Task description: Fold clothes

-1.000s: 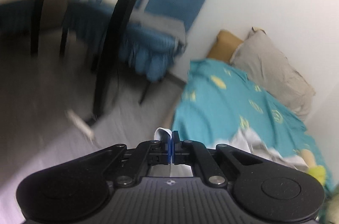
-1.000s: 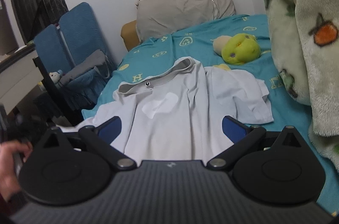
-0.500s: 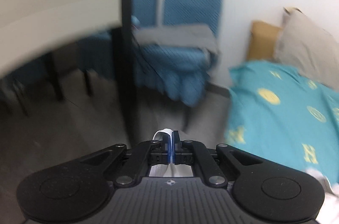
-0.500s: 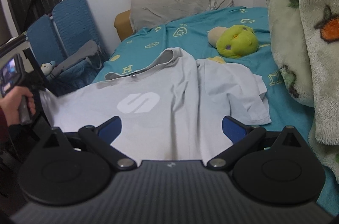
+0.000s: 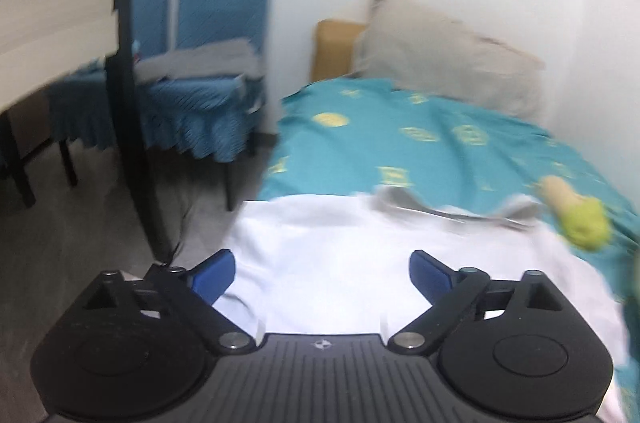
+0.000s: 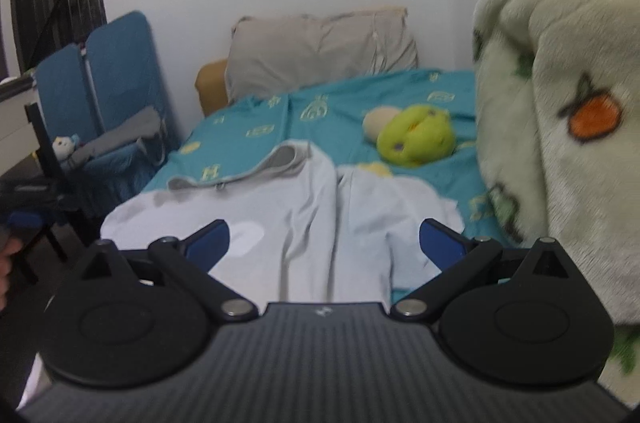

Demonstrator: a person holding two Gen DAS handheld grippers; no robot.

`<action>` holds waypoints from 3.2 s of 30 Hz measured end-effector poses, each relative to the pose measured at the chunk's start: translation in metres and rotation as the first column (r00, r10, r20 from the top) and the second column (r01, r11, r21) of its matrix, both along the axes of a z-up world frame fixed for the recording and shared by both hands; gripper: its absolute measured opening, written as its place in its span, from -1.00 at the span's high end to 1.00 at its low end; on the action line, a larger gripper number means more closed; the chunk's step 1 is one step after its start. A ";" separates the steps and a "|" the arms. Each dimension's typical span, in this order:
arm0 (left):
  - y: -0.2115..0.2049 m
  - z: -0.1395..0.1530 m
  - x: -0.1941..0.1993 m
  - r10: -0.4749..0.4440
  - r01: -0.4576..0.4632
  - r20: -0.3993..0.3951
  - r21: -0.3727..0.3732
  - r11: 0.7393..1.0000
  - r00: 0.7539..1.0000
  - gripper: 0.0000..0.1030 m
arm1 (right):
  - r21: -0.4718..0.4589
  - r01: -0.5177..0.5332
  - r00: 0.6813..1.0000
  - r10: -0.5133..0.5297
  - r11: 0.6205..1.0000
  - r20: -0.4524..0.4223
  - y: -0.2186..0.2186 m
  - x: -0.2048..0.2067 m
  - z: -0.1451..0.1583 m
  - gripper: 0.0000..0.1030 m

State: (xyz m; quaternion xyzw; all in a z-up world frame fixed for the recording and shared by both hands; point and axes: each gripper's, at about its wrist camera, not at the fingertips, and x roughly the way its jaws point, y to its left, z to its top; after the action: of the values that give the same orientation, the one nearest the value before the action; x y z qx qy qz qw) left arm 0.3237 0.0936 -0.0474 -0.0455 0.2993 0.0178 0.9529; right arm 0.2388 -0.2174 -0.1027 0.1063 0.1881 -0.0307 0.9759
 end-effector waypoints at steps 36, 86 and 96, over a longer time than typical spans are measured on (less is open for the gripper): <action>-0.032 -0.009 -0.221 0.028 -0.027 0.023 -0.065 0.998 0.999 -0.99 | 0.568 0.162 0.982 -0.072 0.807 -0.177 -0.058 -0.016 -0.079 -0.24; -0.050 -0.066 -0.160 -0.052 0.041 -0.126 -0.094 0.995 0.991 -0.99 | 0.632 0.391 0.918 -0.332 0.669 -0.217 -0.106 0.068 -0.125 -0.70; -0.038 -0.071 -0.134 -0.030 0.015 -0.138 -0.110 0.994 0.990 -0.99 | 0.479 0.329 0.943 -0.253 0.814 -0.218 -0.116 0.139 -0.118 -0.34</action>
State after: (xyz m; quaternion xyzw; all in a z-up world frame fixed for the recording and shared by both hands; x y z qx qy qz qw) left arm 0.1896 0.0557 -0.1180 -0.0926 0.3661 -0.0061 0.9259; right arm 0.3774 -0.3336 -0.2210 0.3849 0.2410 -0.1368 0.8804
